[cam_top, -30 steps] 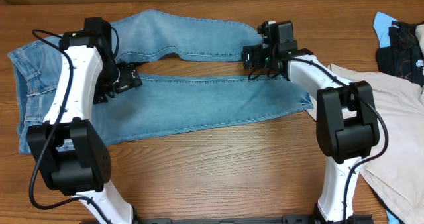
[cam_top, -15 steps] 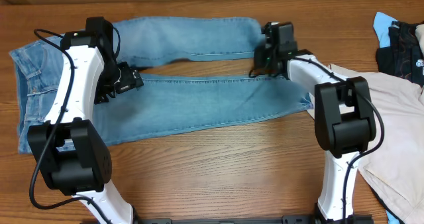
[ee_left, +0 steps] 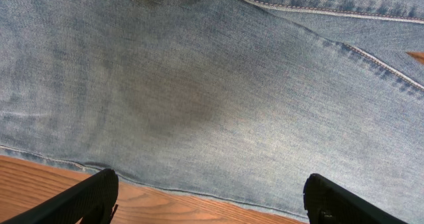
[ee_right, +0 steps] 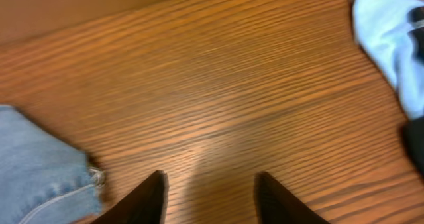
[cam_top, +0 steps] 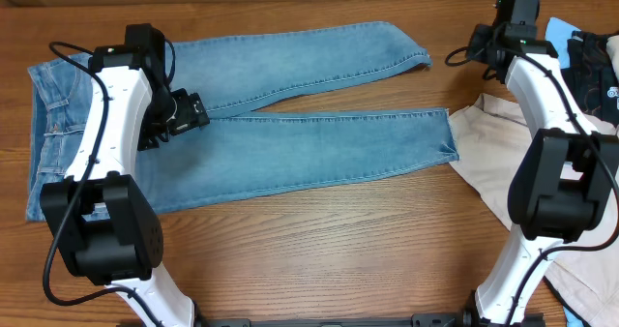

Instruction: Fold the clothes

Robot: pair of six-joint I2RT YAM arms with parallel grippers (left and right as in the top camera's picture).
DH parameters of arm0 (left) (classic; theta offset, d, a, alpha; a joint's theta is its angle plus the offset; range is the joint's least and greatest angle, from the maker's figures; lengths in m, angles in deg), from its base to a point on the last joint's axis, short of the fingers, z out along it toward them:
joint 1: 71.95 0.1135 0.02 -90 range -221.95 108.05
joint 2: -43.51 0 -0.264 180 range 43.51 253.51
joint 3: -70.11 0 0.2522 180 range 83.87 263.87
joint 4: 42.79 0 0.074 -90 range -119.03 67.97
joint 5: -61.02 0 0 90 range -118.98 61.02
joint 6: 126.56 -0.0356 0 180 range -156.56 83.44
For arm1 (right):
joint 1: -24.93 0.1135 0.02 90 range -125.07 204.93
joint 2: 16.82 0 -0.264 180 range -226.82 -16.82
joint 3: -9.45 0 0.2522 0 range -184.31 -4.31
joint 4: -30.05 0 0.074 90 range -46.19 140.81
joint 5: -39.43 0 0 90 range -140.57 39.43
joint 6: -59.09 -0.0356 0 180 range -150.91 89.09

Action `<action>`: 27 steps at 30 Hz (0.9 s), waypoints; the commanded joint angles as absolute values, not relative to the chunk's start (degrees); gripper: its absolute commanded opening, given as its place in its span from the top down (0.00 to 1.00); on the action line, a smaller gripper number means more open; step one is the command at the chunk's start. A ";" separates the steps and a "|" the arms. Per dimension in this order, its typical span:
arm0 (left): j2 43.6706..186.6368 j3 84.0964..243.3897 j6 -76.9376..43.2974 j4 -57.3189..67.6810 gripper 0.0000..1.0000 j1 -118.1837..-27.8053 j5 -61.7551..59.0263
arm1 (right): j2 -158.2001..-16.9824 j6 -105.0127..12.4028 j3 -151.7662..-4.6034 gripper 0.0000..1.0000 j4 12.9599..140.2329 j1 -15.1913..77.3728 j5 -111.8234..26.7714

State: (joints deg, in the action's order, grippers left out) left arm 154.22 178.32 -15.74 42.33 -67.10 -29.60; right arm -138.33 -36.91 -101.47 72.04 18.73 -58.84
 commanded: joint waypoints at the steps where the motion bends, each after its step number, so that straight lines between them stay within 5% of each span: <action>1: 154.07 179.13 -16.87 42.31 0.08 -67.52 -29.36 | -137.30 -32.82 -102.19 0.36 73.83 19.95 -44.81; 17: 154.07 179.13 -16.79 42.06 0.08 -68.74 -29.10 | -150.00 -34.11 -102.15 0.13 63.08 24.19 -36.61; 18: 154.07 179.13 -16.68 42.06 0.08 -68.81 -29.12 | -150.38 -34.11 -102.15 0.16 62.44 24.24 -35.56; 19: 154.07 179.13 -16.61 42.02 0.08 -69.05 -29.12 | -150.48 -34.13 -102.15 0.32 61.94 24.24 -34.97; 20: 154.07 179.13 -16.63 41.93 0.08 -69.07 -29.12 | -150.46 -34.13 -102.15 0.60 61.39 24.24 -35.02; 22: 154.07 179.13 -16.63 41.91 0.08 -69.11 -29.14 | -150.44 -34.74 -102.26 0.94 60.63 24.22 -35.06; 27: 154.07 179.13 -16.63 41.41 0.08 -69.75 -29.14 | -148.50 -41.45 -105.19 0.96 61.33 20.41 -37.62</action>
State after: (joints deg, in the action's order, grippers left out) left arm 154.22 178.32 -15.74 41.61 -68.92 -29.58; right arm -150.44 -38.35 -102.02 61.44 23.56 -35.72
